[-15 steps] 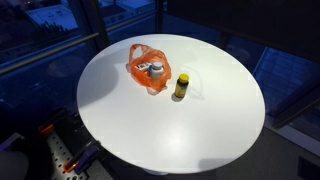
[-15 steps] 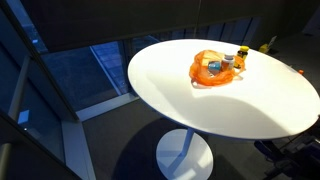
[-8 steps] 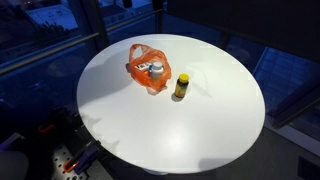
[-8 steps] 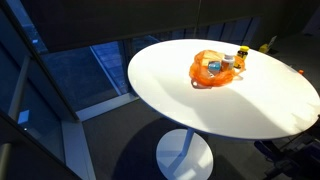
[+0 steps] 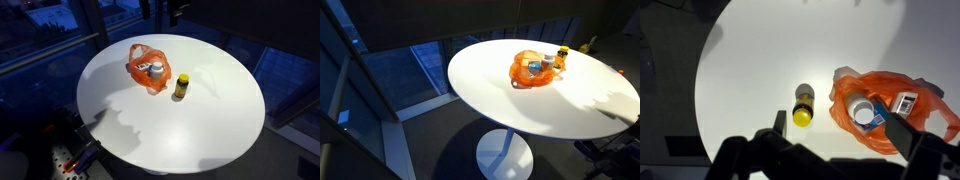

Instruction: Put the brown bottle in the plastic

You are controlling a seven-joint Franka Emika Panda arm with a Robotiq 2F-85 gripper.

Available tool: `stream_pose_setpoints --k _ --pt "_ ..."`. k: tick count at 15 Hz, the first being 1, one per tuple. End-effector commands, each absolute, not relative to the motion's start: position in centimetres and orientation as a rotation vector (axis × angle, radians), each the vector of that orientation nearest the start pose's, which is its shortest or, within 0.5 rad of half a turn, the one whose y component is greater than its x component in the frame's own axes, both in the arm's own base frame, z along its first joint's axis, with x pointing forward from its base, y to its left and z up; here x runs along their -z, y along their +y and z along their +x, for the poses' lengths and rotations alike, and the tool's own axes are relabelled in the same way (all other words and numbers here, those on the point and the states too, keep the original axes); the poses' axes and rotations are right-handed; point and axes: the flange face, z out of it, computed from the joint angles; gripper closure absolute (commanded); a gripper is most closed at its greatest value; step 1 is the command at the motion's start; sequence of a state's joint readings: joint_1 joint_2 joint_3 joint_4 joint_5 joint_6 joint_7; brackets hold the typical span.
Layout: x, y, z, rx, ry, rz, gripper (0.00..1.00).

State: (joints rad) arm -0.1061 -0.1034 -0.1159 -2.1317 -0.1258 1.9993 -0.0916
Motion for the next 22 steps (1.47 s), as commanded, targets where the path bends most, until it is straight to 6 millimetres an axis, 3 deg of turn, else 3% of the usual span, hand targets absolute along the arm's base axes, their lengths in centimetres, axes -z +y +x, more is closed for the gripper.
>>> stream_pose_setpoints --k 1,10,12,13,19,22 --pt "-44.0 -14.1 52.9 -0.075 0.169 -3.205 0.0" --pt "-39.2 -16.8 56.8 -0.23 0.162 -3.19 0.0" --pt "-39.6 -17.0 57.1 -0.229 0.187 -3.208 0.0" --pt "-38.4 -16.3 56.4 -0.219 0.183 -3.207 0.0" --pt "-38.9 -16.6 56.9 -0.217 0.187 -3.209 0.0" --pt "-37.4 -16.4 57.6 -0.238 0.181 -3.196 0.0"
